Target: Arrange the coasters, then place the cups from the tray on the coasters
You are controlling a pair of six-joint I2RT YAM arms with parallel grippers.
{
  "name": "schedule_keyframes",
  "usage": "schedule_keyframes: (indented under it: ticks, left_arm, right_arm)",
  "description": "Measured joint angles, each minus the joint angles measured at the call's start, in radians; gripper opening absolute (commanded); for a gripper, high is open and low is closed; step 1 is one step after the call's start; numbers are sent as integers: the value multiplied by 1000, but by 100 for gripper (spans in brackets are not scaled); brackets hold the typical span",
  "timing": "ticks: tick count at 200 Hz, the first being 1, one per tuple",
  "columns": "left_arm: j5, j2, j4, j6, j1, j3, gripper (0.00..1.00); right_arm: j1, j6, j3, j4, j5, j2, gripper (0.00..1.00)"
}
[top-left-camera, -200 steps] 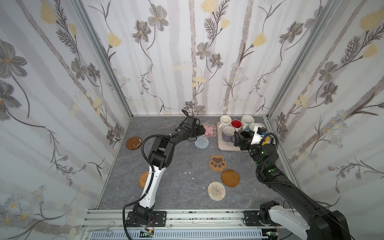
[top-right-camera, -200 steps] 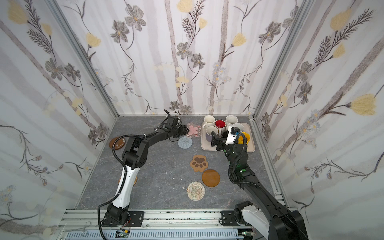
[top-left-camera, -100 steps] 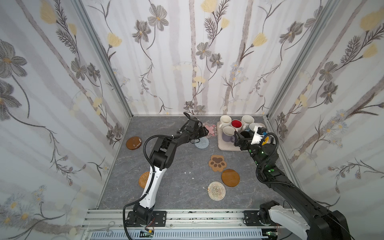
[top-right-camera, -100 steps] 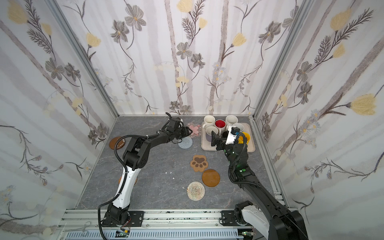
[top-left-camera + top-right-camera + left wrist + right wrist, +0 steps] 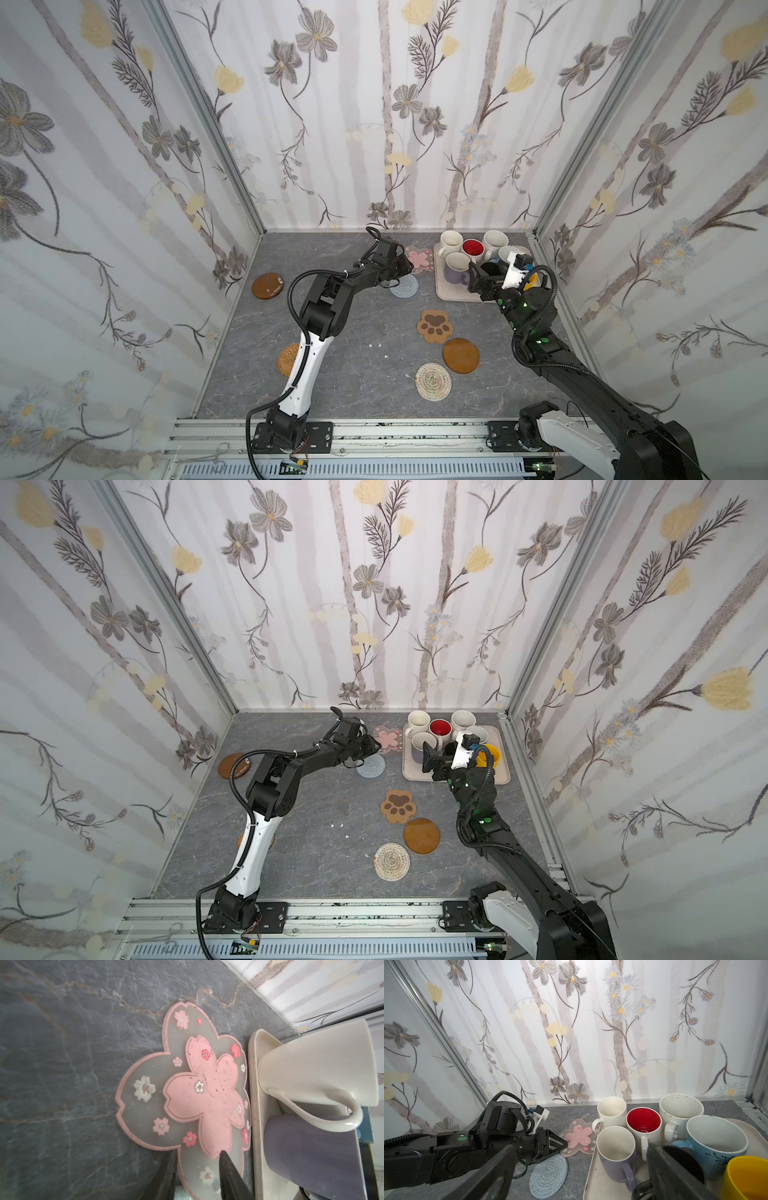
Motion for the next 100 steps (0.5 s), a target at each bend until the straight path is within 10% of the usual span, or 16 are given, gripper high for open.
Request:
schedule_keyframes:
  ticks: [100]
  left_arm:
    - [5, 5, -34, -25, 1, 7, 0]
  right_arm:
    - [0, 0, 0, -1, 0, -8, 97]
